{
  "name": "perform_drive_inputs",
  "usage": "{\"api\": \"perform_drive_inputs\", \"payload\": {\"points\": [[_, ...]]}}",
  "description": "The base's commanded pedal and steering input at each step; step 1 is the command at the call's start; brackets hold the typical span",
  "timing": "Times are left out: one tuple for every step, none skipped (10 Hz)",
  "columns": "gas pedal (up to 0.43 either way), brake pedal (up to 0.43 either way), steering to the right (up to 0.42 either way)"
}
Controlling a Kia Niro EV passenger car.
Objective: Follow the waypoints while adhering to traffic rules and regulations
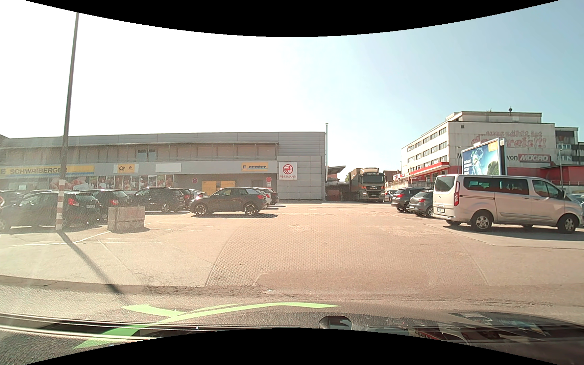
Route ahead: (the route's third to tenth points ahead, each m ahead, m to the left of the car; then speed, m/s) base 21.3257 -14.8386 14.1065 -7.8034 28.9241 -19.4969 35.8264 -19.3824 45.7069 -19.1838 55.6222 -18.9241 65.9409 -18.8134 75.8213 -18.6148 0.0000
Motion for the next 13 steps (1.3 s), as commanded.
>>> {"api": "perform_drive_inputs", "payload": {"points": [[0.0, 0.421, -0.055], [0.0, 0.421, -0.056], [0.0, 0.421, -0.055], [0.0, 0.421, -0.055], [0.0, 0.421, -0.056], [0.0, 0.421, -0.055], [0.0, 0.421, -0.055], [0.0, 0.421, -0.056], [0.0, 0.421, -0.055], [0.0, 0.421, -0.056], [0.0, 0.421, -0.055], [0.0, 0.421, -0.055], [0.0, 0.421, -0.055]]}}
